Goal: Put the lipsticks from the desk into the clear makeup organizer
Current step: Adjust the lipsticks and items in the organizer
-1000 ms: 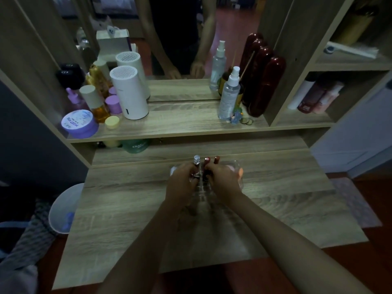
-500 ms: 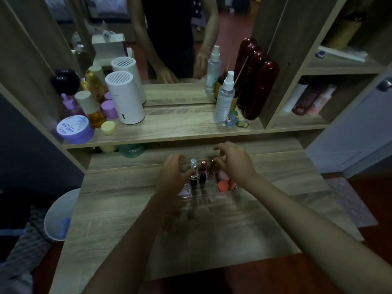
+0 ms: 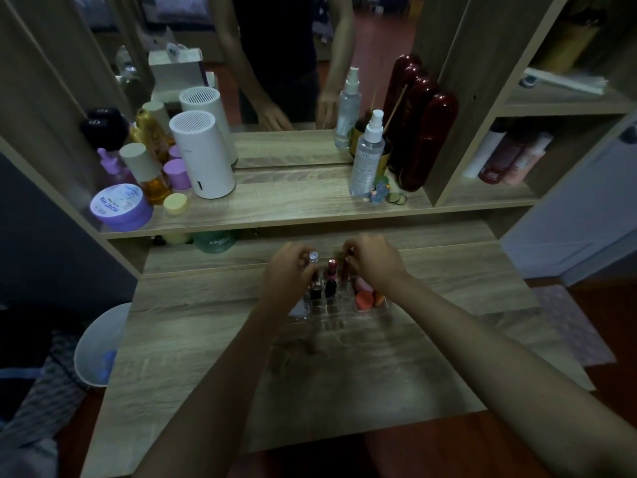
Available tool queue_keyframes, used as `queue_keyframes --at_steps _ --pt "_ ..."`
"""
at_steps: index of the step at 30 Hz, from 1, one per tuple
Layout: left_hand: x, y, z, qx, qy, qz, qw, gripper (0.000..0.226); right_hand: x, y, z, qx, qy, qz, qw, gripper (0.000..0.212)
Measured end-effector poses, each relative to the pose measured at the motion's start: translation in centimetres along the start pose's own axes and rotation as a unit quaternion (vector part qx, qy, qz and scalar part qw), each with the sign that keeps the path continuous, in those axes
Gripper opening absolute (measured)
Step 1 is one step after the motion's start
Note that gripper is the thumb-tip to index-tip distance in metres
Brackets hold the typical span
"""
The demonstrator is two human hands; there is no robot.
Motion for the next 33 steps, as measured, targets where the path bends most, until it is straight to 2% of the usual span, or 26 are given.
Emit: queue_keyframes --at_steps 15,33 --pt "-0.73 -0.98 0.11 0.017 -0.029 -0.038 0.999 0.017 -0.75 0.17 -0.31 -0.006 0.006 0.018 1.0 0.02" --pt "-0.64 -1.04 0.08 0.016 -0.026 -0.037 0.999 0.018 -0.07 0.01 -0.39 -0.002 0.005 0.025 1.0 0.016"
Point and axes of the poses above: each hand's wrist, its own x-axis towards the middle knuckle, its own z-axis out of the back of the hand, y = z × x, the point moved 8 cm from there along x, towards the middle knuckle, and after that the axes turned 11 degrees about z, right-handed, at the moved point
